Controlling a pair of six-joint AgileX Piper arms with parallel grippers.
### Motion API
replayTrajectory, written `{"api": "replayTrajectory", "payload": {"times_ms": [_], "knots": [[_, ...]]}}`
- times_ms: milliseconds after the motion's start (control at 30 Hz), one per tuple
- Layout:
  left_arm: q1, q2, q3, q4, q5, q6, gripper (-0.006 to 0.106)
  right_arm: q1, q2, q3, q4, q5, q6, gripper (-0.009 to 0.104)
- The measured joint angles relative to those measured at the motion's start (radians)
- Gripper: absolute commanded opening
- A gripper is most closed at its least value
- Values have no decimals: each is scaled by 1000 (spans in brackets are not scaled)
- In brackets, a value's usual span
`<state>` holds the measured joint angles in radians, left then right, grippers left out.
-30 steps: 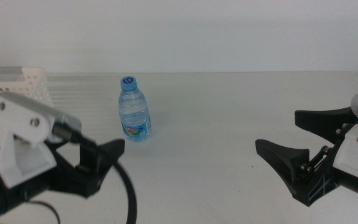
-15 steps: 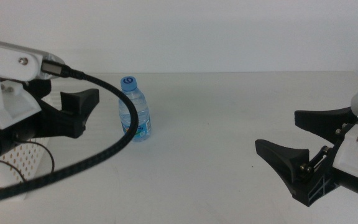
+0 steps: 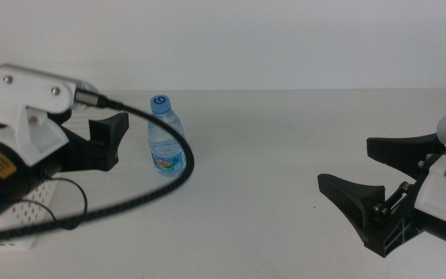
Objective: Use arms to grab the bottles and put them into the dustbin to the left of the table.
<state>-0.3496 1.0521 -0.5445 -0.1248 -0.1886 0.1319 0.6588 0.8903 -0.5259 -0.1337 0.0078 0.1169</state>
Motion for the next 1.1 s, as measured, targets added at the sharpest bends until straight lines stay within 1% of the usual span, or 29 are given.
{"api": "replayTrajectory", "payload": {"times_ms": [67,133,367,500,733,900,1100], "knots": [[-7,3,40,17,-66,-16,90,0,0,0,0,0,0,75],[-10,14,72,54,-136,-53,90,0,0,0,0,0,0,75],[-8,118,169,249,-364,-245,90,0,0,0,0,0,0,75],[3,203,183,299,-461,-276,90,0,0,0,0,0,0,75],[4,358,185,312,-598,-281,90,0,0,0,0,0,0,75],[4,488,184,274,-723,-280,90,0,0,0,0,0,0,75],[4,600,141,270,-775,-280,90,0,0,0,0,0,0,75]]}}
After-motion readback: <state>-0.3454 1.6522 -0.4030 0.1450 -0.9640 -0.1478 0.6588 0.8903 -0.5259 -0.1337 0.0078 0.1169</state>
